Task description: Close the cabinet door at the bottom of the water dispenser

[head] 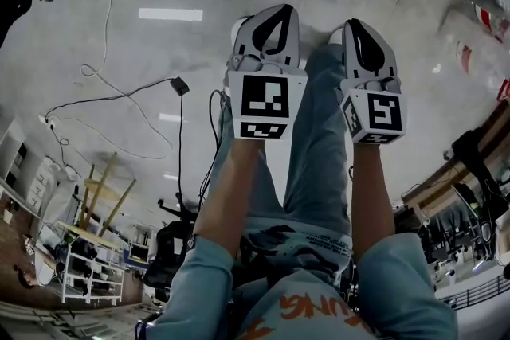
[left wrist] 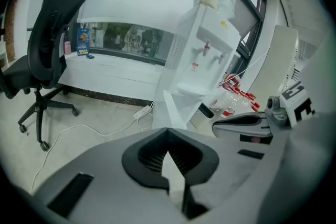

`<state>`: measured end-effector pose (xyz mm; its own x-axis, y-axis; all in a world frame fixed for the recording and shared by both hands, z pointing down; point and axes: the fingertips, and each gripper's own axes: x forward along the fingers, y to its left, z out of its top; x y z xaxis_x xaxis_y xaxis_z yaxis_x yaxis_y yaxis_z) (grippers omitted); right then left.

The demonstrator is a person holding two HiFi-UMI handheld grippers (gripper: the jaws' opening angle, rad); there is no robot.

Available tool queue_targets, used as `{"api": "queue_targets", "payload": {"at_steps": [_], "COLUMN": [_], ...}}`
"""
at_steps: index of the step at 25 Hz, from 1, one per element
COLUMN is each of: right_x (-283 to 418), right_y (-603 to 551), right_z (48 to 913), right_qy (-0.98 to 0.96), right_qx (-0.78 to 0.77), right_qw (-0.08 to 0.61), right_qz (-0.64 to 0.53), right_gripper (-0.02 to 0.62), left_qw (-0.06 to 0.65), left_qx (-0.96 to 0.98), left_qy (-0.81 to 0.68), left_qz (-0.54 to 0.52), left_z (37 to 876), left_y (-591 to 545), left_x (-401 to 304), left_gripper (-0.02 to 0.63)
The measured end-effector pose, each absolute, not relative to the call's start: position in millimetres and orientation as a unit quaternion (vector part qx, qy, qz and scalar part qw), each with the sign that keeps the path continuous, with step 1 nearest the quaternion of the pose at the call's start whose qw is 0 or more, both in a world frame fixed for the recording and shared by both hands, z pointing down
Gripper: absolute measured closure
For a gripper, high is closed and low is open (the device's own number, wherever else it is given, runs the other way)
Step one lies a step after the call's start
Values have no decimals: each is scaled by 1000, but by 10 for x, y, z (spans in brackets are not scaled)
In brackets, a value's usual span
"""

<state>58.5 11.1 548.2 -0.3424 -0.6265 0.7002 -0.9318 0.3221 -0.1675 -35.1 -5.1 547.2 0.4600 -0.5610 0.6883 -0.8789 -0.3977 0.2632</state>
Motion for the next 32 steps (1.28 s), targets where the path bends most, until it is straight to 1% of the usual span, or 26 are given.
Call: {"api": "queue_targets", "payload": {"at_steps": [6,8,9,10,11,23,32], "right_x": [694,708,702,684,659,580,618], "right_y": [252,260,271,289,308,190,44], "right_z": [5930,6083,6167,6251,6333,6856,6943], "right_qy": [-765,-757,-753,-751,-750,-752,-745], "right_qx": [520,530,532,533,531,525,534], "right_qw": [266,260,257,256,256,249,248], "right_qz": [272,281,288,294,300,311,313], "right_gripper": [563,549,518,467,449,404,402], "left_qw": [311,316,317,316,315,315,314], "left_qx": [796,794,794,795,796,771,770], "left_qy": [-442,-443,-441,-437,-432,-447,-438], "left_qz": [270,269,272,277,283,326,342], "left_z": [5761,5841,5889,5945,6007,6317,6367], "left_y": [2,-10,-7,10,36,175,224], "left_x": [-350,-344,-337,-331,-327,-409,-283], "left_gripper": [598,598,598,598,598,598,598]}}
